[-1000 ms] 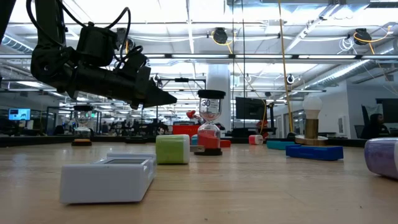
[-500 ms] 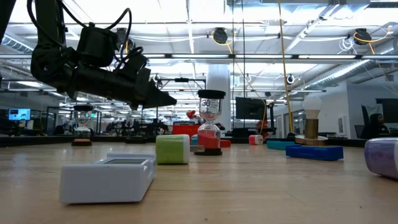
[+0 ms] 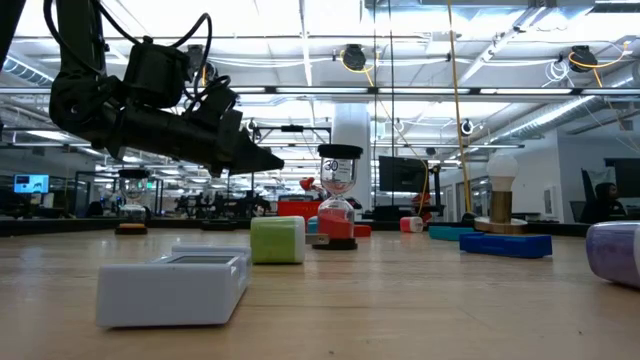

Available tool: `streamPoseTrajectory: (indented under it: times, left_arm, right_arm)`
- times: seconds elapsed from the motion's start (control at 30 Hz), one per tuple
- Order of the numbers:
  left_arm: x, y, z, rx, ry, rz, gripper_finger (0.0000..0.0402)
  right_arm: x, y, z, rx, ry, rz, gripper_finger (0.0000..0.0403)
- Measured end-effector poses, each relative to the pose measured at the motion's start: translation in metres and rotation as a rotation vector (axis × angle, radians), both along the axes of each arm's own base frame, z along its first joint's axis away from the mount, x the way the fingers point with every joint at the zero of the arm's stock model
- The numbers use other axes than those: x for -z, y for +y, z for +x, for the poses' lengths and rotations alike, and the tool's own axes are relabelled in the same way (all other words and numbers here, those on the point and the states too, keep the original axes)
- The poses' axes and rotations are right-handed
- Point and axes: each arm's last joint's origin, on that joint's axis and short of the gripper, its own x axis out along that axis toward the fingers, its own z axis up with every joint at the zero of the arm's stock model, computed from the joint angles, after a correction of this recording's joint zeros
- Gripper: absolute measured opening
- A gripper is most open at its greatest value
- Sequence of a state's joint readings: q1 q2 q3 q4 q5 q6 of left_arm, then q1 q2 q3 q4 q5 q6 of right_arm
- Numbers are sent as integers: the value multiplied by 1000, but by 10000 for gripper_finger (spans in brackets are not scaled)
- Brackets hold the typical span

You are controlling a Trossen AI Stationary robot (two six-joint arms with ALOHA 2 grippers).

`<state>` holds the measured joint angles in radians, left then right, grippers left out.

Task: Pick & Place Office items
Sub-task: Put the top dark blue charger adapter into the black bin

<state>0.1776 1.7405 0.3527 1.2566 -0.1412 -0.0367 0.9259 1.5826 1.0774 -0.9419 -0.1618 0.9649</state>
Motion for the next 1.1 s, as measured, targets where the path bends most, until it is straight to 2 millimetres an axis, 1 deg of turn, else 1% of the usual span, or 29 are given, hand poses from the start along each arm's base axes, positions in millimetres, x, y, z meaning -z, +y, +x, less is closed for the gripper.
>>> streamPoseTrajectory:
  times: [0.1,0.27,0.4,0.6,0.83,1.1]
  left_arm:
    - [1,0,0,0,6,-1,5]
    - [1,0,0,0,7,3,5]
    - [1,0,0,0,7,3,5]
    - [0,0,0,0,6,3,5]
    - [1,0,0,0,6,2,5]
    - [1,0,0,0,6,2,5]
  right_arm:
    - [2,1,1,5,-7,25,0]
    - [3,2,0,20,28,49,0]
    - [0,-2,-2,45,24,2,0]
    - [1,-5,-6,90,65,-47,0]
    - [14,-4,-5,116,33,7,0]
    - [14,1,-4,112,47,79,0]
